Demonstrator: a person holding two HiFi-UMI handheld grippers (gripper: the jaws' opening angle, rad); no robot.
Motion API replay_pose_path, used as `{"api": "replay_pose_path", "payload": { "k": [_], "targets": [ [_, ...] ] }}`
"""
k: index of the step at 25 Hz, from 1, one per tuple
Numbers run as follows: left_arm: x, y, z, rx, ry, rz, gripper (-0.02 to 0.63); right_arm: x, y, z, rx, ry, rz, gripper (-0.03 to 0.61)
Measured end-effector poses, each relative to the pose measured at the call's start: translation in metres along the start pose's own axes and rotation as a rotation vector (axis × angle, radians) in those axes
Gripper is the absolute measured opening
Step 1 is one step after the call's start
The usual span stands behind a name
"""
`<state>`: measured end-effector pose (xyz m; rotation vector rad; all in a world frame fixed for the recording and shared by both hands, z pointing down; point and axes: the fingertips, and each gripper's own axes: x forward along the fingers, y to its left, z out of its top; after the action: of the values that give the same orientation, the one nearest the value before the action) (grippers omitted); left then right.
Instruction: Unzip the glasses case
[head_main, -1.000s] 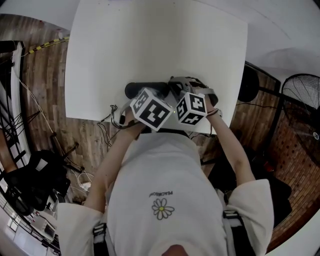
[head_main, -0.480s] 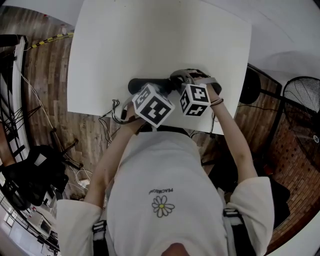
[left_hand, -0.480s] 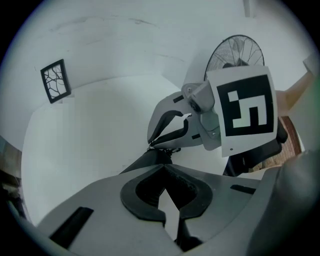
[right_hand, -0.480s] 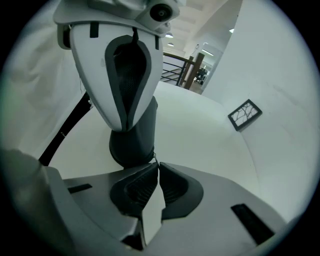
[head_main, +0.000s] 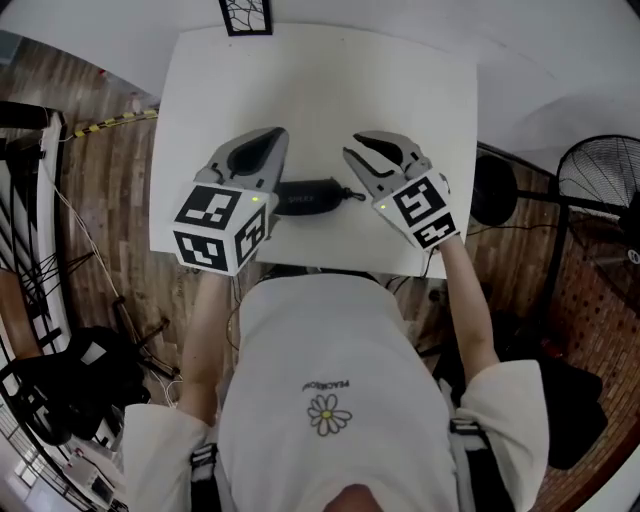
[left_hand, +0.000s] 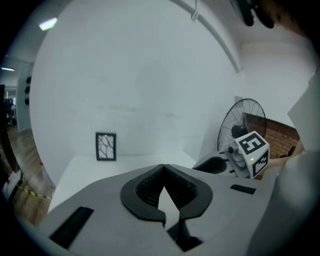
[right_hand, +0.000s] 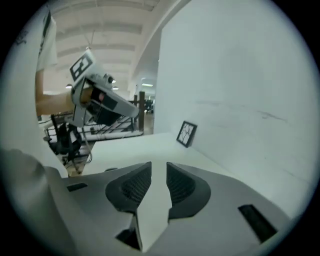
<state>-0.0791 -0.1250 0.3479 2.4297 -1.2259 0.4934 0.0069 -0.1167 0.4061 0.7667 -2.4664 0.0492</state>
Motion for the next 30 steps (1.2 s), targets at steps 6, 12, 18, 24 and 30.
{"api": "replay_pose_path", "payload": {
  "k": [6, 12, 18, 24, 30],
  "targets": [
    [-0.043, 0.017, 0.057, -0.022, -0.326, 0.111, 0.014, -0.060, -0.036, 0.061, 0.101, -0.225, -0.253, 0.077],
    [-0.067, 0.009, 0.078, 0.002, -0.468, 0.106, 0.014, -0.107, -0.043, 0.098, 0.199, -0.416, -0.460, 0.051],
    [-0.084, 0.003, 0.079, 0.012, -0.565, 0.175, 0.014, -0.131, -0.033, 0.100, 0.220, -0.485, -0.605, 0.008],
    [-0.091, -0.002, 0.087, 0.086, -0.633, 0.238, 0.014, -0.131, -0.025, 0.085, 0.245, -0.464, -0.649, 0.007],
    [-0.088, -0.002, 0.082, 0.096, -0.608, 0.241, 0.014, -0.124, -0.018, 0.075, 0.257, -0.431, -0.640, 0.007]
  ]
}}
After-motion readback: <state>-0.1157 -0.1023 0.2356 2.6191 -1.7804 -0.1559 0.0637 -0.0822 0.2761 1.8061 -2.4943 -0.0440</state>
